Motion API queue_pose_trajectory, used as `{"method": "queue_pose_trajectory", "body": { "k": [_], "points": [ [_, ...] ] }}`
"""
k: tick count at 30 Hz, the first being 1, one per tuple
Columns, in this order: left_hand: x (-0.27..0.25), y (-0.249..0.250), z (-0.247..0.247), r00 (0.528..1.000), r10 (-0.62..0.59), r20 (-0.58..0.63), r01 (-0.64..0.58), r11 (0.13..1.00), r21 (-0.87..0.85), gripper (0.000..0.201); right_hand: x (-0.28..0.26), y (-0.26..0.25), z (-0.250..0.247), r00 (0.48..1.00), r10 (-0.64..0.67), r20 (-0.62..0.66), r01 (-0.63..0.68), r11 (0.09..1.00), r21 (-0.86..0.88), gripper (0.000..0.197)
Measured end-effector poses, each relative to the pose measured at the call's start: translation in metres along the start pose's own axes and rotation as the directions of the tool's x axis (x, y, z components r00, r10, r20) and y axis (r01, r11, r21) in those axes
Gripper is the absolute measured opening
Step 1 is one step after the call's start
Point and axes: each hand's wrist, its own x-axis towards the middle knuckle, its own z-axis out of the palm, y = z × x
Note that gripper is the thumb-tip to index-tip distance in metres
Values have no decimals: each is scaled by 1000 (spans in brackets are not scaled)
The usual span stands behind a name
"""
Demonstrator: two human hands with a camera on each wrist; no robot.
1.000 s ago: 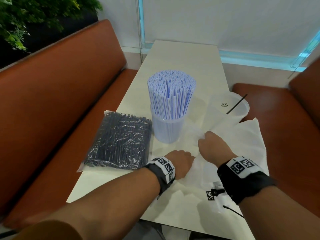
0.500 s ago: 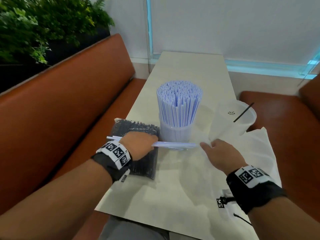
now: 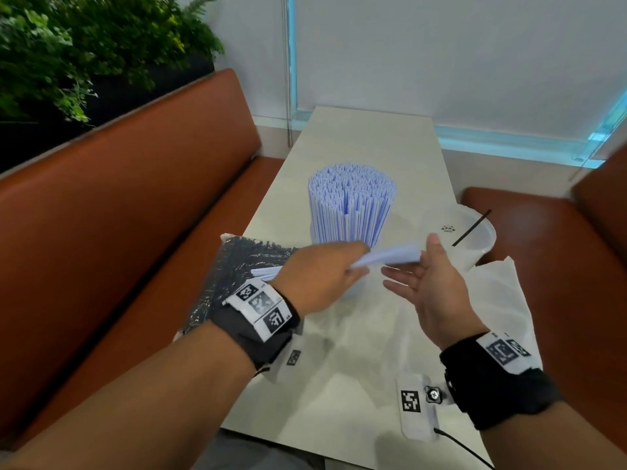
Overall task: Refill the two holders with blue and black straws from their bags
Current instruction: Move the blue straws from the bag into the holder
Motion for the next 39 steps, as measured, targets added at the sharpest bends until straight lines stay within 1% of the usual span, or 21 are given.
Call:
{"method": "queue_pose_trajectory", "body": {
  "k": [1, 2, 4, 5, 7, 9, 12, 14, 17, 20, 22, 24, 28, 30, 32, 33, 34, 35, 36, 38, 39],
  "points": [
    [4, 6, -8, 997, -39, -62, 29, 989, -148, 8, 0, 0, -3, 999, 38, -13, -38, 999, 37, 62],
    [8, 14, -16, 988, -94, -123, 50, 945, -325, 8, 0, 1, -4, 997, 80, -17, -79, 995, 59, 64],
    [19, 32, -32, 935, -256, -245, 31, 749, -662, 18, -2, 2, -2, 986, 169, 0, -168, 981, 92, 66],
    [25, 41, -39, 897, -329, -294, -20, 635, -772, 22, -3, 2, 0, 978, 207, 13, -207, 972, 111, 66],
    [36, 52, -45, 831, -422, -363, -148, 461, -875, 22, -6, 0, 6, 963, 264, 48, -268, 952, 150, 67],
    [44, 59, -40, 814, -456, -360, -213, 342, -915, 20, -10, -2, 13, 949, 286, 130, -307, 933, 188, 70],
    [46, 59, -23, 838, -478, -262, -146, 266, -953, 17, -13, -7, 20, 930, 283, 236, -337, 911, 236, 72],
    [45, 52, -16, 825, -513, -238, -142, 220, -965, 18, -12, -8, 18, 935, 279, 220, -332, 907, 258, 71],
    [45, 45, -12, 804, -548, -232, -137, 209, -968, 26, -11, -6, 18, 936, 257, 242, -307, 930, 201, 72],
    [45, 42, -9, 794, -569, -212, -112, 207, -972, 23, -15, 1, 24, 957, 160, 244, -168, 986, 11, 70],
    [46, 41, -10, 792, -582, -183, -98, 175, -980, 19, -19, 4, 27, 966, 65, 252, -35, 992, -123, 68],
    [46, 39, -14, 801, -579, -151, -84, 141, -986, 16, -21, 9, 27, 957, -16, 290, 75, 978, -194, 62],
    [50, 37, -28, 813, -569, -125, -130, 32, -991, 7, -19, 13, 27, 949, -81, 306, 159, 958, -237, 58],
    [52, 33, -34, 805, -572, -155, -141, 68, -988, 15, -17, 13, 29, 952, -86, 295, 172, 945, -278, 62],
    [55, 26, -39, 794, -570, -212, -151, 154, -976, 20, -13, 13, 30, 967, -116, 227, 191, 920, -343, 64],
    [57, 22, -43, 787, -562, -254, -162, 210, -964, 21, -9, 12, 29, 968, -174, 183, 237, 878, -416, 57],
    [60, 17, -46, 780, -553, -293, -172, 261, -950, 21, -3, 12, 27, 953, -257, 157, 301, 795, -527, 44],
    [62, 13, -50, 771, -548, -325, -176, 307, -935, 21, 4, 12, 24, 930, -325, 172, 354, 669, -653, 29],
    [64, 9, -54, 759, -547, -352, -175, 350, -920, 20, 10, 11, 22, 916, -336, 217, 374, 527, -763, 18],
    [70, 5, -60, 737, -549, -394, -165, 420, -893, 17, 23, 11, 22, 915, -252, 316, 382, 284, -879, 22],
    [73, 5, -62, 724, -552, -413, -161, 447, -880, 15, 29, 12, 23, 920, -192, 340, 378, 210, -902, 25]
  ]
}}
